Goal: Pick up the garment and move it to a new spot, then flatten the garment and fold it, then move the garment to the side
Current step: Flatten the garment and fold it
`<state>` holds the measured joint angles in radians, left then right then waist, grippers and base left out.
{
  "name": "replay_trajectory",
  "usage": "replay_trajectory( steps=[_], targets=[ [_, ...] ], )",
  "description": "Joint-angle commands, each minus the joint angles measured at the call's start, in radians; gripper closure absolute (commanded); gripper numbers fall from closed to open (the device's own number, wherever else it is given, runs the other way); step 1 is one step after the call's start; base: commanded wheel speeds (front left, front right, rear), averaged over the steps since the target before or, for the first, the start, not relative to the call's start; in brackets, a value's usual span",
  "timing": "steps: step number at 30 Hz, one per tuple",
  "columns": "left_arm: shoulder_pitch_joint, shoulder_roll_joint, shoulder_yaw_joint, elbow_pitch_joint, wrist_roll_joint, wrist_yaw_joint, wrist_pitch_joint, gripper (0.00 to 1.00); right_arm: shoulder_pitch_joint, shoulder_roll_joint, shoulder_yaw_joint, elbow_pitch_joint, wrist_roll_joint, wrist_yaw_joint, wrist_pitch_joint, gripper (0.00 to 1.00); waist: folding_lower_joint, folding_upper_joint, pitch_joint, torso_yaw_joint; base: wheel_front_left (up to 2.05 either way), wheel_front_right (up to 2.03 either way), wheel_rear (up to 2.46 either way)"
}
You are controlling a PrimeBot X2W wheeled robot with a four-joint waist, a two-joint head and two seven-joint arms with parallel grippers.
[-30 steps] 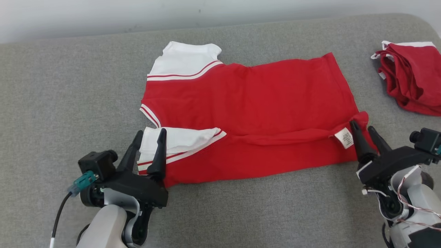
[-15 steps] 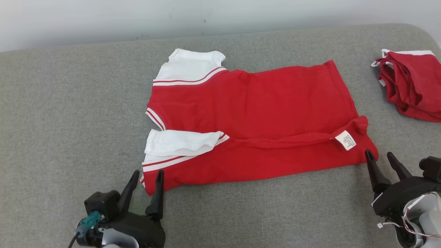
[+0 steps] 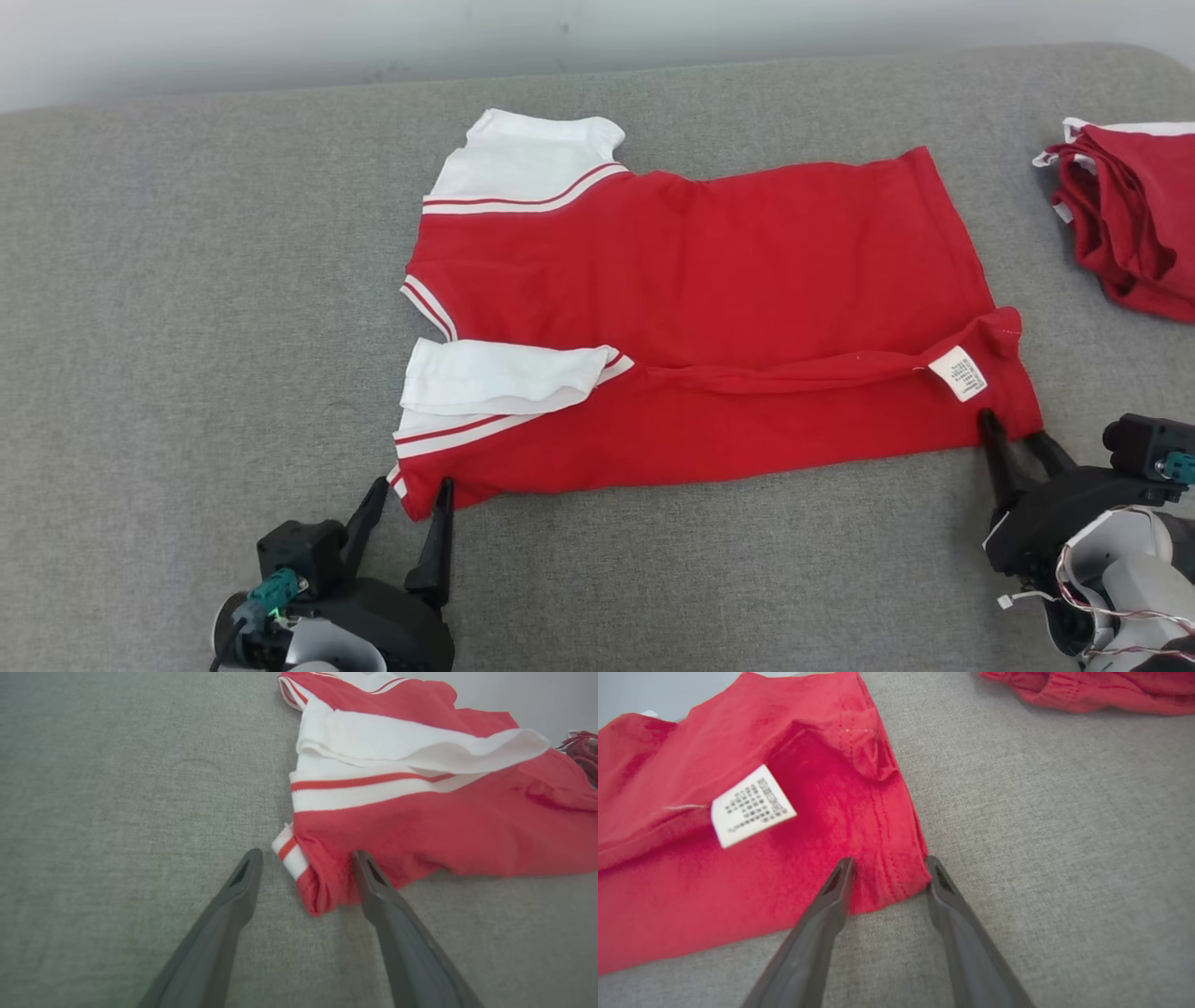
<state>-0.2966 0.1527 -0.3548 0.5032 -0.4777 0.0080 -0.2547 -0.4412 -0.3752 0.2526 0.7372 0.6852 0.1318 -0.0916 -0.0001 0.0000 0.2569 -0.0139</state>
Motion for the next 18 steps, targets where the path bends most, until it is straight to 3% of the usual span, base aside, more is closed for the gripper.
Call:
replay_trajectory(
  steps=[1,2,3,10,15,18],
  targets=[
    [-0.008,-0.008,-0.004,0.025,-0.006,-0.006,0.007,0.51,-0.005,0.013,0.015,0.015,0.007,-0.003,-0.008,1.0,0.0001,0.0,-0.001,0.006,0.0,0.0,0.0],
    [-0.014,-0.01,-0.004,0.038,-0.01,-0.008,0.006,0.79,-0.006,0.016,0.024,0.022,0.013,-0.003,-0.014,1.0,0.0001,0.0,-0.005,0.007,0.0,0.0,0.0],
    [-0.018,-0.013,-0.001,0.05,-0.015,-0.014,0.005,1.0,-0.007,0.018,0.031,0.027,0.019,-0.003,-0.024,1.0,0.0001,0.0,-0.011,0.007,0.0,0.0,0.0],
    [0.022,-0.008,0.052,0.048,-0.043,-0.01,-0.009,1.0,0.027,0.013,0.093,0.02,0.057,-0.003,-0.087,1.0,0.0001,0.0,-0.093,-0.001,0.0,0.0,0.0],
    [0.09,-0.003,0.064,0.001,-0.048,-0.016,-0.011,1.0,0.08,0.001,0.114,-0.015,0.099,-0.003,-0.103,1.0,0.0001,0.0,-0.138,0.004,0.0,0.0,0.0],
    [0.183,-0.007,0.088,-0.083,-0.048,0.003,-0.011,1.0,0.151,-0.022,0.13,-0.071,0.114,-0.003,-0.109,1.0,0.0001,0.0,-0.158,0.008,0.0,0.0,0.0]
  ],
)
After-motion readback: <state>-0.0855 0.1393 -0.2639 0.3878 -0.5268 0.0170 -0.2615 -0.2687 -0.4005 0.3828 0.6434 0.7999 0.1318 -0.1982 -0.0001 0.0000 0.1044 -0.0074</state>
